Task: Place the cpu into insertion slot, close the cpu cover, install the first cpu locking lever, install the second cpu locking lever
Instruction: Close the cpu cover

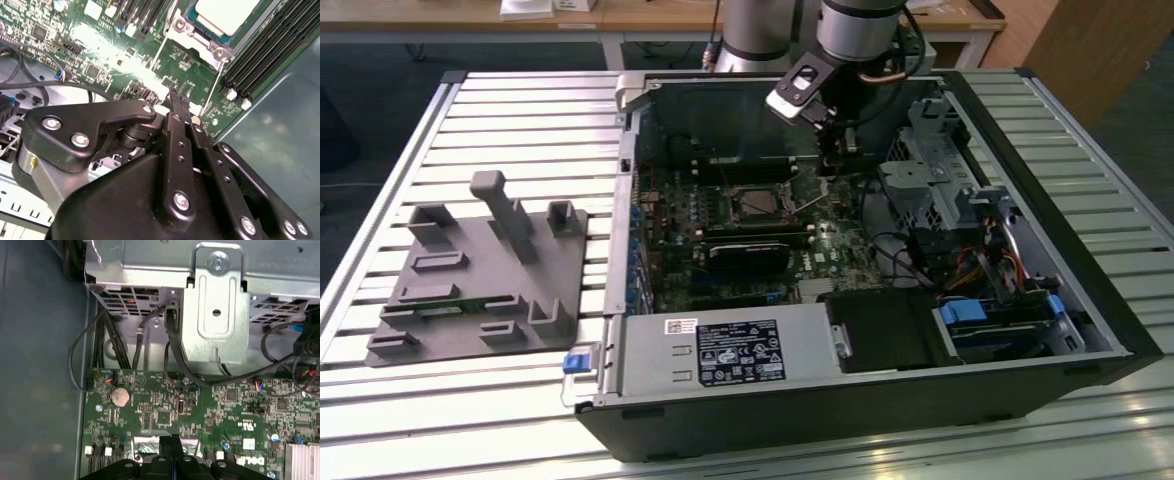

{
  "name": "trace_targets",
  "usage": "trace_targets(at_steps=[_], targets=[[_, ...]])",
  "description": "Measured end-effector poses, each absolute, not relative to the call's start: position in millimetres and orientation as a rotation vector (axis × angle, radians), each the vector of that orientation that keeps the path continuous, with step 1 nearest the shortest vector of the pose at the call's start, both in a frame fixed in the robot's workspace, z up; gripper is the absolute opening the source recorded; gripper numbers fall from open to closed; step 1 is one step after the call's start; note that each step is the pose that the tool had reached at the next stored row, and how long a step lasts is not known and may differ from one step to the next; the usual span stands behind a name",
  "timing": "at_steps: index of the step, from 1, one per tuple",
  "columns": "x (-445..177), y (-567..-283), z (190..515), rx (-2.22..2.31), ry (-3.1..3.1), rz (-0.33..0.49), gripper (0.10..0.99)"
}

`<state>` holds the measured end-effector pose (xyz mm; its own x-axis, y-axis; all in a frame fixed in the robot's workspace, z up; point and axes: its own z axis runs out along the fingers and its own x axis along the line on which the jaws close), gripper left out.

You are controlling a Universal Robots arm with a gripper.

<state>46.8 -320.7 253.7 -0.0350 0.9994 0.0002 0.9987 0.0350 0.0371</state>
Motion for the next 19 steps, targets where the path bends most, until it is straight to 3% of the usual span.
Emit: trace_targets(at_steps=[19], targets=[[70, -314, 247, 2.169, 2.247, 0.027, 0.106]])
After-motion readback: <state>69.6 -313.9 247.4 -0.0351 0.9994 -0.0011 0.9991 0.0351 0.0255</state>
